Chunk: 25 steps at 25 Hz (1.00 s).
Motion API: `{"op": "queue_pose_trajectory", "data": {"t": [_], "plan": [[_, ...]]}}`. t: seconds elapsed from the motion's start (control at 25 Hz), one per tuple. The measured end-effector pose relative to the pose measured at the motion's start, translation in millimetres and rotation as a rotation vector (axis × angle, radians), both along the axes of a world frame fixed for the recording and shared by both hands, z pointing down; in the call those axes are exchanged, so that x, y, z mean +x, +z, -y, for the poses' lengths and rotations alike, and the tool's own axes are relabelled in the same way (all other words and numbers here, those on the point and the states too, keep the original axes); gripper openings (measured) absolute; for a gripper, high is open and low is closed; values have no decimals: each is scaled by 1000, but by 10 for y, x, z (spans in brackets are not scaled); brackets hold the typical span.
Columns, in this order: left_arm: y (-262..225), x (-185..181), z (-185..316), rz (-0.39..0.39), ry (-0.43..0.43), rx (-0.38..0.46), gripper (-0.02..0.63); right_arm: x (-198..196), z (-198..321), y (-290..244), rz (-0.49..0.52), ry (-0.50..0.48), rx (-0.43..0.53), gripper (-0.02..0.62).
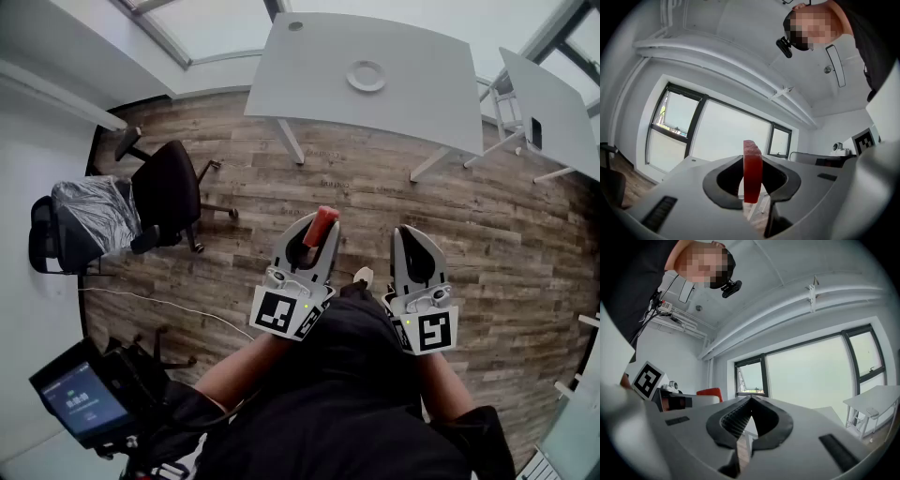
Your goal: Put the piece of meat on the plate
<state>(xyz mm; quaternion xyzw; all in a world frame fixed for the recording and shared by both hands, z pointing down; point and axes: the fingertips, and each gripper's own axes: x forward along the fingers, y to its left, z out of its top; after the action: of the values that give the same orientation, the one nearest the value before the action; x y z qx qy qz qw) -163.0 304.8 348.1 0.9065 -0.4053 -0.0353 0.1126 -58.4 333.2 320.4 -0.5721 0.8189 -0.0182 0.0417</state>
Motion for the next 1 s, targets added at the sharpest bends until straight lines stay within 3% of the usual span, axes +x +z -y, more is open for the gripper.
{"op": "queue_pose_trajectory", "data": {"t": [1.0], "plan": [[-43, 142, 8, -34, -6, 4, 91, 194, 11, 130, -28, 14, -43, 6]]}}
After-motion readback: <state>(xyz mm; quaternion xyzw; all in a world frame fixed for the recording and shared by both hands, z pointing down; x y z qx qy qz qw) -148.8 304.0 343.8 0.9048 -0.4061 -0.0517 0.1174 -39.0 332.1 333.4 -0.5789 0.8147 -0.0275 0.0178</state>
